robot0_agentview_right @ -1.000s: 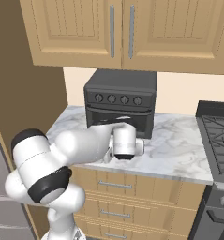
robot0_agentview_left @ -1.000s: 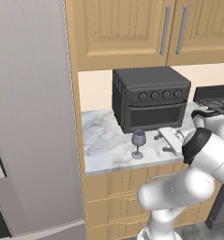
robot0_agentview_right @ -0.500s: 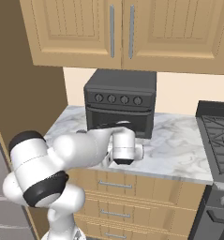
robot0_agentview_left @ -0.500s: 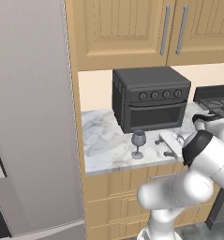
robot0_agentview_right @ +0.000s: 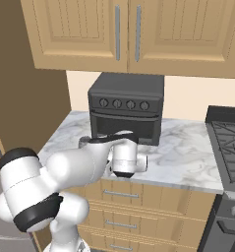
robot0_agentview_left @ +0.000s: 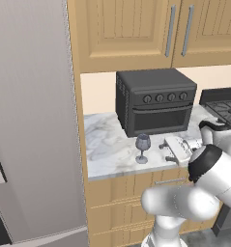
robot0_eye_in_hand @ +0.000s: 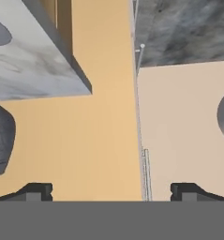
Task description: Retrieve the wine glasses from the counter and place one next to each plate.
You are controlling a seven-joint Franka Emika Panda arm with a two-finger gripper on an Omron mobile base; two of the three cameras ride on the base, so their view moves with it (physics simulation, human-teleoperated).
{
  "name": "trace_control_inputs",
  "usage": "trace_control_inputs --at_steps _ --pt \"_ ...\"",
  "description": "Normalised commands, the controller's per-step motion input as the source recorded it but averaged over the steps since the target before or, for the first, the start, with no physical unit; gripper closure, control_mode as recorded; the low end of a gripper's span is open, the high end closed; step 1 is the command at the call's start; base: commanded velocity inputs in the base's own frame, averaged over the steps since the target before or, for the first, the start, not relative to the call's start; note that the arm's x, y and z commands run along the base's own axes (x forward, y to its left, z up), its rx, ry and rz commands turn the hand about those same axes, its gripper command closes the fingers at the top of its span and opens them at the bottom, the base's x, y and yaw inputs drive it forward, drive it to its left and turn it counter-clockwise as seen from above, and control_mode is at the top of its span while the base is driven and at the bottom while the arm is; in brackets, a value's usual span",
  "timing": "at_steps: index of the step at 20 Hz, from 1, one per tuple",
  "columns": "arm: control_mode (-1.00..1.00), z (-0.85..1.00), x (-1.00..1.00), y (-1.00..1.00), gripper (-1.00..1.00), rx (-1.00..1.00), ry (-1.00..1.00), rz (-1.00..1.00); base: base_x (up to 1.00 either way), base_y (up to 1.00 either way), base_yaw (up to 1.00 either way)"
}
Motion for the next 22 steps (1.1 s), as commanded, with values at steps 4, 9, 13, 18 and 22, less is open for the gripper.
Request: trace_control_inputs --at_steps 4,9,13,18,22 --pt "-1.00 -0.12 0.03 0.01 -1.00 -0.02 0.00 0.00 0.00 0.00 0.00" --pt "-1.00 -0.04 0.26 0.01 -1.00 -0.01 0.00 0.00 0.00 0.00 0.00" --pt "-1.00 0.00 0.31 0.00 -1.00 0.00 0.00 0.00 0.00 0.00 0.00" --pt "-1.00 0.00 0.28 -0.06 -1.00 0.00 0.02 0.00 0.00 0.00 0.00" --pt "-1.00 0.00 0.27 0.00 -1.00 0.00 0.03 0.00 0.00 0.00 0.00"
